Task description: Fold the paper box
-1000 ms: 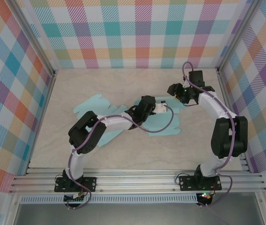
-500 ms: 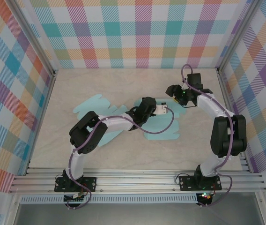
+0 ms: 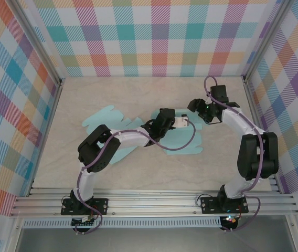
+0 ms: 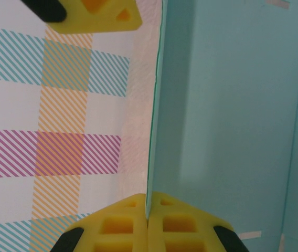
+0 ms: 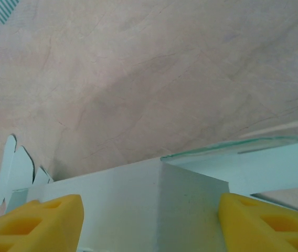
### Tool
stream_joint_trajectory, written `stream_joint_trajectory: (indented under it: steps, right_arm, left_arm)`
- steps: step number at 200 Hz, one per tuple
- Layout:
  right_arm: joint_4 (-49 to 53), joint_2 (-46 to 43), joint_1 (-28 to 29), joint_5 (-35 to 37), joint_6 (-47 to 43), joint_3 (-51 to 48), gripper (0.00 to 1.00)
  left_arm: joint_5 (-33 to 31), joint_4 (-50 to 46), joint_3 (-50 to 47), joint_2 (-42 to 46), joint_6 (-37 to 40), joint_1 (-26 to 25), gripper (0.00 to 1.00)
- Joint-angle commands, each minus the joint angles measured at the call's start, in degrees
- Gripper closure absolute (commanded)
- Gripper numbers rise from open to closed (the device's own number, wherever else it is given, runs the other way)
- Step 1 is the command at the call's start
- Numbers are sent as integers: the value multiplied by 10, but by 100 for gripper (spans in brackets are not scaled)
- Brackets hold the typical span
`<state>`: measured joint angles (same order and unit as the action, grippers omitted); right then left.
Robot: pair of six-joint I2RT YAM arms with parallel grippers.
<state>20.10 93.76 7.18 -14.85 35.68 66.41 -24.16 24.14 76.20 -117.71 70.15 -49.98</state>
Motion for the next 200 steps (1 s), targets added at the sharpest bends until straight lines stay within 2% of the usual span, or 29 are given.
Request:
stream_joint_trajectory:
  steps: [1, 35, 64, 75, 100, 125, 171, 200]
  right_arm:
    - [-36, -4, 2, -47, 23, -10, 34]
    - [-95, 9, 5, -97, 56, -14, 42]
    - [-112, 4, 6, -105, 64, -19, 54]
    - [-108, -2, 6, -101, 62, -24, 53]
    - [-87, -34, 6, -69, 48, -48, 44]
    - [-72, -83, 1, -44, 33, -82, 42]
    - [-31, -196, -28, -16, 6, -162, 41]
    - [-49, -229, -35, -10, -15, -224, 47]
  left_arm:
    - [-7, 24, 2, -7, -1, -8, 100]
    - [0, 21, -2, -6, -2, -7, 100]
    - [1, 21, -3, -8, -6, -7, 100]
    - [-4, 24, -2, -11, -8, -7, 100]
    - [-12, 22, 1, -16, -6, -6, 100]
    - [-7, 16, -2, -10, -12, -3, 100]
    - [7, 3, -8, 2, -33, 3, 100]
    - [16, 1, -15, 10, -38, 4, 100]
